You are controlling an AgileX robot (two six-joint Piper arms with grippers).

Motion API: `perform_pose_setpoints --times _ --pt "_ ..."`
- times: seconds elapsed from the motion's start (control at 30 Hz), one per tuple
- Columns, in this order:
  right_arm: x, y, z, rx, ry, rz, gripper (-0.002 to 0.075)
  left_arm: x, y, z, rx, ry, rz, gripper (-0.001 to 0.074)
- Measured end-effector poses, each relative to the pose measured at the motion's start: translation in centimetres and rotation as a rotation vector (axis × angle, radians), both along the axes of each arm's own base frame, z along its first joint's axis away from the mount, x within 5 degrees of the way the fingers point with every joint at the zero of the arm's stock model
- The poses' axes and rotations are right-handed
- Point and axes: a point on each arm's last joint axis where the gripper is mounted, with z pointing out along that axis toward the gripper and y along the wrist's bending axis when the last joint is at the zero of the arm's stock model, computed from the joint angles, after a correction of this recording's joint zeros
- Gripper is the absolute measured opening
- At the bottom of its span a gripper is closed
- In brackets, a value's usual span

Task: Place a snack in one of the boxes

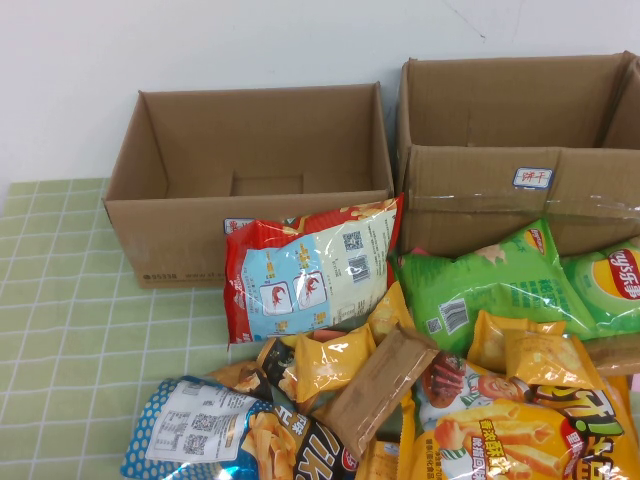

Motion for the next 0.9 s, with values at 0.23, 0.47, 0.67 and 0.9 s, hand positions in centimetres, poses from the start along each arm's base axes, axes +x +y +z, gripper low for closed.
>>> perform_pose_setpoints --times 0.23,0.47,0.67,0.9 --pt "0.5 0.0 2.8 -0.005 -0.344 -0.004 -0.0002 0.3 -0.3 3.0 0.007 -0.346 -0.032 -0.0001" --pt "-0.7 -0.1 7.2 0.015 -0.843 -0.006 -0.0002 -1.4 -0.8 7.5 0.031 -0.883 -0.085 -0.0001" --pt "-2.0 -0.3 9.0 0.129 -1.082 -0.003 -0.0002 -3.0 -1.0 9.3 0.037 -1.145 -0.111 -0.0001" --pt "-2.4 -0.9 9.3 0.36 -1.143 -0.017 -0.0002 -4.0 -1.1 10.0 0.036 -1.284 -0.127 -0.0001"
